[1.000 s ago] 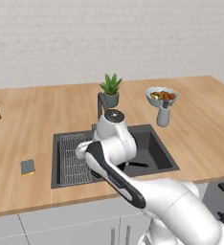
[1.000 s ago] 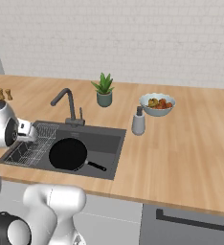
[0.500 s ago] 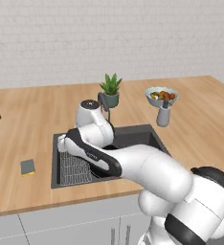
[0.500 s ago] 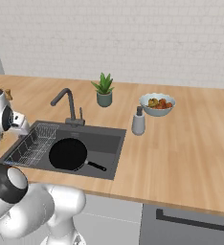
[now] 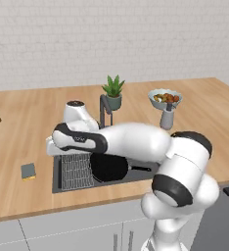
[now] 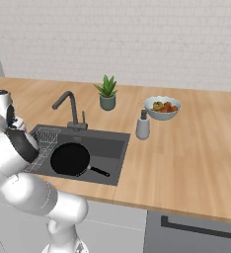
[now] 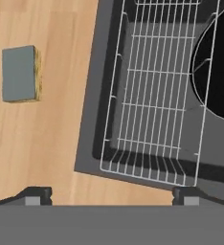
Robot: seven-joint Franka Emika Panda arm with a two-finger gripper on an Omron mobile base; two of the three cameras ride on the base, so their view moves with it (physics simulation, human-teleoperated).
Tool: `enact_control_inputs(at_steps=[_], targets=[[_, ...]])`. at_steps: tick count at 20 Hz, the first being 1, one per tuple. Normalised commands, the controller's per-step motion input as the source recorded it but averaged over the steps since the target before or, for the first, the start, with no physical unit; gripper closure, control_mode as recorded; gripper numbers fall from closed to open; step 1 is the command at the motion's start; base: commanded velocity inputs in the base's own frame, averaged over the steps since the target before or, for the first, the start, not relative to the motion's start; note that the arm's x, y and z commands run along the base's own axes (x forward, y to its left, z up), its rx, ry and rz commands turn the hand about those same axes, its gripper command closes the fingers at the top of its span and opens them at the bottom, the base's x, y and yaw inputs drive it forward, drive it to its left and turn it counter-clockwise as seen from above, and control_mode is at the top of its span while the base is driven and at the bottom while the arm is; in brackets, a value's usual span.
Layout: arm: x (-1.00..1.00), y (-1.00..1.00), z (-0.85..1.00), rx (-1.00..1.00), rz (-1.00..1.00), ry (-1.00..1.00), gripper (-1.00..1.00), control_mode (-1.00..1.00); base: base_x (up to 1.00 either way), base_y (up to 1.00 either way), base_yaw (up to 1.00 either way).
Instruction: Pick the pan and sponge and place them into the sink. Then turn on the water.
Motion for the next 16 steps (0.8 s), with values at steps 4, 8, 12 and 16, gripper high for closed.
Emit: enact_control_inputs(at_steps=[4,8,12,16], targets=[[0.01,0.66,-0.33,-0.09,-0.16,0.02,-1.00,-1.00,0.00,0.00,0.00],[0.16,0.63,-0.01,-0.07,-0.16,0.00,-1.00,-1.00,0.00,0.00,0.00],[0.08,0.58,0.00,-0.08,-0.16,0.00,-1.00,-1.00,0.00,0.00,0.00],[0.11,0.59,0.00,-0.03,-0.02,0.05,-1.00,-1.00,0.00,0.00,0.00]])
